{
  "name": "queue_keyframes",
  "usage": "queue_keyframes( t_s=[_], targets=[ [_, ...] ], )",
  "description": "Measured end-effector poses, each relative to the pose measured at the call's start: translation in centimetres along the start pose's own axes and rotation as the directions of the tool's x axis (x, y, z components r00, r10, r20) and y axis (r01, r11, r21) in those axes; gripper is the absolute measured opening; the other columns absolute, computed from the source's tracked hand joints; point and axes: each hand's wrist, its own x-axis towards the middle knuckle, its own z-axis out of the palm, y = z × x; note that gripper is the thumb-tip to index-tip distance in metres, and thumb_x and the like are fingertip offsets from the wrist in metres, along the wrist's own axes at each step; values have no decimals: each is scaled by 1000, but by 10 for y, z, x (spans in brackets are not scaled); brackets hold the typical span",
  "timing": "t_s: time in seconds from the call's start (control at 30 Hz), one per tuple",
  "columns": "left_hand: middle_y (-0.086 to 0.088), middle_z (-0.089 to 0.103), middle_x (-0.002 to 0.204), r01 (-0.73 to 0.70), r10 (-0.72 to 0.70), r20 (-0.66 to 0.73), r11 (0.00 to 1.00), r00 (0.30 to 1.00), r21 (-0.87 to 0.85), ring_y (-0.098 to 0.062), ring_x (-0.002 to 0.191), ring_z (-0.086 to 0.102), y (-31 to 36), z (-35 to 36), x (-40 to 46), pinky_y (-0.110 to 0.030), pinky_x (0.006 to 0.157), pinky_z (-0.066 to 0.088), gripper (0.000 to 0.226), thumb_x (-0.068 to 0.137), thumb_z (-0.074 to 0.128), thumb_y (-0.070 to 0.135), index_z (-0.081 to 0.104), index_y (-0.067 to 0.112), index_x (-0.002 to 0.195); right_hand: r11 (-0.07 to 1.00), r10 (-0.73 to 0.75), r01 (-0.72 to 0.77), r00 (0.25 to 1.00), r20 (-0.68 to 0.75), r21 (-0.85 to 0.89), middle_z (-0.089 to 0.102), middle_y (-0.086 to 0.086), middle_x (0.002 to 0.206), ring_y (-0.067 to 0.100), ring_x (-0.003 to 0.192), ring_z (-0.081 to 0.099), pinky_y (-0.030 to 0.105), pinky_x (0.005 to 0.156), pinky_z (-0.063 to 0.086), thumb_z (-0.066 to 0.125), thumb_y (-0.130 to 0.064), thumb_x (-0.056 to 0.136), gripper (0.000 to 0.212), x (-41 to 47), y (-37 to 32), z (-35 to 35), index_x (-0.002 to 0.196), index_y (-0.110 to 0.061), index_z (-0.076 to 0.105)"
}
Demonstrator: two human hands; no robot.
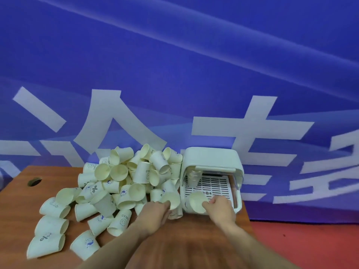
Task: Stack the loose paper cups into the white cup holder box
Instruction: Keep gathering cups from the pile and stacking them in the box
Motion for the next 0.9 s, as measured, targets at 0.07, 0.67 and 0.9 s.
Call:
queue_keyframes(
  t_s=[0.07,0.67,0.9],
  targets=[
    [-9,69,87,-19,18,-30,1000,999,-16,-30,78,64,11,-4,17,-34,62,38,30,101,38,39,54,14,99,997,77,-77,997,0,30,63,2,67,21,66,58,26,57,41,62,-33,73,22,9,9,-14,65,-13,61],
    [-11,68,98,-57,30,134,977,991,204,-33,90,62,45,12,126,-33,68,39,32,100,40,32,68,17,102,935,255,-250,967,13,252,67,6,56,12,46,64,26,56,52,64,-29,77,23,88,41,-54,69,-7,65],
    [-11,69,100,-44,-12,257,976,966,212,-32,92,63,42,49,144,-32,67,34,32,98,41,30,70,16,103,928,285,-293,956,71,231,64,7,51,13,43,58,20,43,40,63,-23,78,27,114,60,-38,55,-8,61]
  ],
)
